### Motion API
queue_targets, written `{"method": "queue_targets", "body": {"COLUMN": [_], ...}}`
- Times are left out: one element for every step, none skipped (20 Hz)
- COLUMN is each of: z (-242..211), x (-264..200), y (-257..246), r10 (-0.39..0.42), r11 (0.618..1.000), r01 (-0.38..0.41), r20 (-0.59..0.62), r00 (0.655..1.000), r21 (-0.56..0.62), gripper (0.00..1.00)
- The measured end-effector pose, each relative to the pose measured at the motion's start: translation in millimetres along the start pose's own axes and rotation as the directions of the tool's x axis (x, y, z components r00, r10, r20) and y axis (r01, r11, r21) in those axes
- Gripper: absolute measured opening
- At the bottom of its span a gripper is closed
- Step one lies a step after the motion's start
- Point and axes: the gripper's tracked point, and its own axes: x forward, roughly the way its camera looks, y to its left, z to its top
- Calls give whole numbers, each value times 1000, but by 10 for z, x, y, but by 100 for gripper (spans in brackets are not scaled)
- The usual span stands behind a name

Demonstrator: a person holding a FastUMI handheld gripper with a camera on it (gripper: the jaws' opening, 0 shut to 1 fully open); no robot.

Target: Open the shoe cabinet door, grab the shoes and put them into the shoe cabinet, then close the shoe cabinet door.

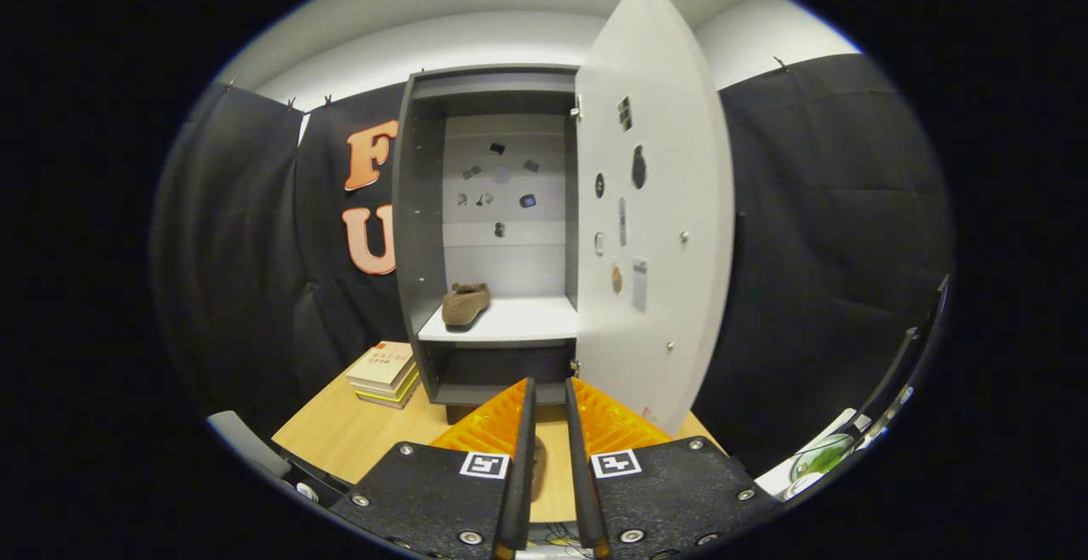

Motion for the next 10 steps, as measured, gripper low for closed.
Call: {"method": "queue_targets", "body": {"z": [-106, -231, -336, -454, -568, -682, -784, -870, -954, -1047], "x": [49, 79, 116, 171, 232, 295, 351, 410, 489, 554], "y": [96, 191, 271, 335, 403, 465, 515, 547, 570, 605], "r10": [7, 17, 25, 31, 42, 49, 58, 67, 73, 81], "r11": [1000, 1000, 999, 999, 999, 998, 998, 997, 997, 997], "r01": [-7, -18, -27, -34, -45, -54, -63, -71, -76, -82], "r20": [-25, -51, -74, -99, -125, -152, -175, -194, -209, -223], "r00": [1000, 999, 997, 995, 991, 987, 983, 979, 975, 971], "r21": [-9, -17, -24, -26, -27, -25, -19, -14, -7, 3], "gripper": [22, 22, 22, 22, 22, 22, 22, 24, 25, 29]}}
